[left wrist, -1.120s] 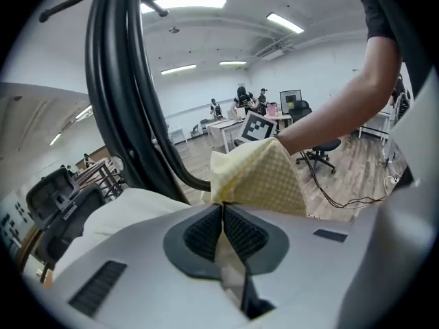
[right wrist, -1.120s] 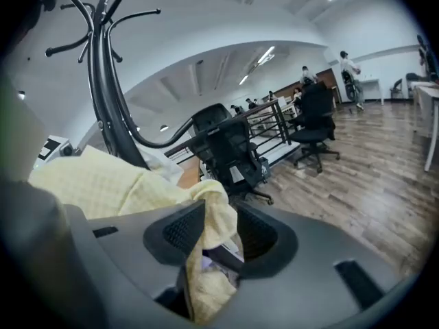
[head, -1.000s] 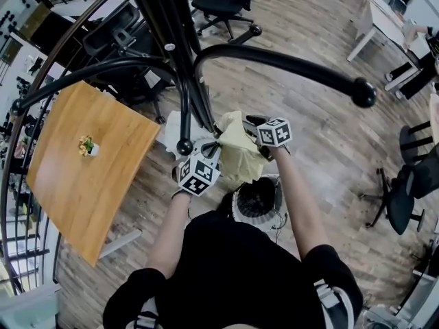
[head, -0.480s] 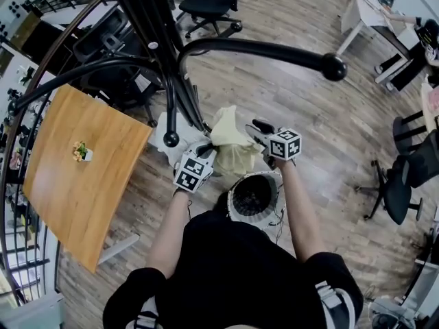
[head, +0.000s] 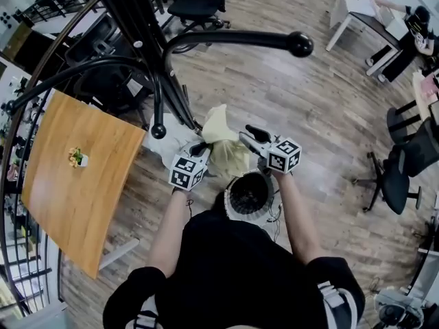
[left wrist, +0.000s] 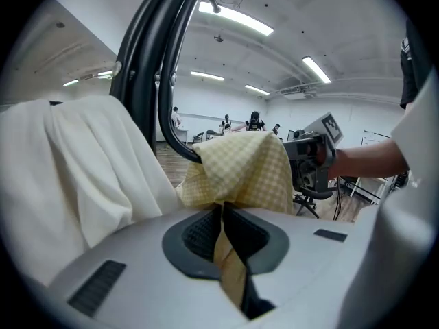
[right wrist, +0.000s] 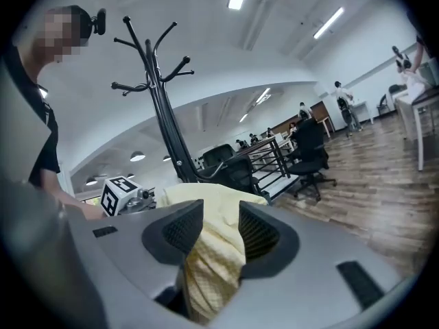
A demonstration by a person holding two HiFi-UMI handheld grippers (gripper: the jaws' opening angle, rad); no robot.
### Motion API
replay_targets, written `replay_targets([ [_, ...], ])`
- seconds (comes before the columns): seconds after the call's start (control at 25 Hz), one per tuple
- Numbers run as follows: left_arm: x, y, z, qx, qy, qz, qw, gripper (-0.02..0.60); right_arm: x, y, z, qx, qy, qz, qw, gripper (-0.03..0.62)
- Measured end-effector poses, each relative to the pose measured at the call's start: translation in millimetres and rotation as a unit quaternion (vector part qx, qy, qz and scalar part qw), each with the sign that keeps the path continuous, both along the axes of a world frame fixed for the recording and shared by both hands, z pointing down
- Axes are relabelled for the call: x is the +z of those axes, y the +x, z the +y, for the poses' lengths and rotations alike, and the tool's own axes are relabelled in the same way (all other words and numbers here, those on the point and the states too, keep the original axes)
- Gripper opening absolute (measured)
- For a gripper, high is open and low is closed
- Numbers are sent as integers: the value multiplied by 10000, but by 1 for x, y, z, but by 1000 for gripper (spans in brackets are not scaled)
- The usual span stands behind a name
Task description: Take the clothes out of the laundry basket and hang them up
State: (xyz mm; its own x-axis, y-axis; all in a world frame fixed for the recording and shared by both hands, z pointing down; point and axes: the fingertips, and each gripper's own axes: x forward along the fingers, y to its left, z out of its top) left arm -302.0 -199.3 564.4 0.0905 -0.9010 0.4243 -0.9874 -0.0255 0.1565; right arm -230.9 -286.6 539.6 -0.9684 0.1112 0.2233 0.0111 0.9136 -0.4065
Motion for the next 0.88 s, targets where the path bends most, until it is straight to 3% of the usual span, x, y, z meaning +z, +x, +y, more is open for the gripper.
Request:
replay_targets([
  [0.36,-10,-6,13,-244,379,52,9990,32,-20,-9,20,-144,-43,-264,9995,173],
  [0.52,-15,-12,21,-404,487,89,9980,95,-25,-10,23,-165,-83,-315,9993,173],
  [0.88,-23,-17,42,-687,621,15,9957,106,-25,-11,31,-236,-87,-342,9991,173],
])
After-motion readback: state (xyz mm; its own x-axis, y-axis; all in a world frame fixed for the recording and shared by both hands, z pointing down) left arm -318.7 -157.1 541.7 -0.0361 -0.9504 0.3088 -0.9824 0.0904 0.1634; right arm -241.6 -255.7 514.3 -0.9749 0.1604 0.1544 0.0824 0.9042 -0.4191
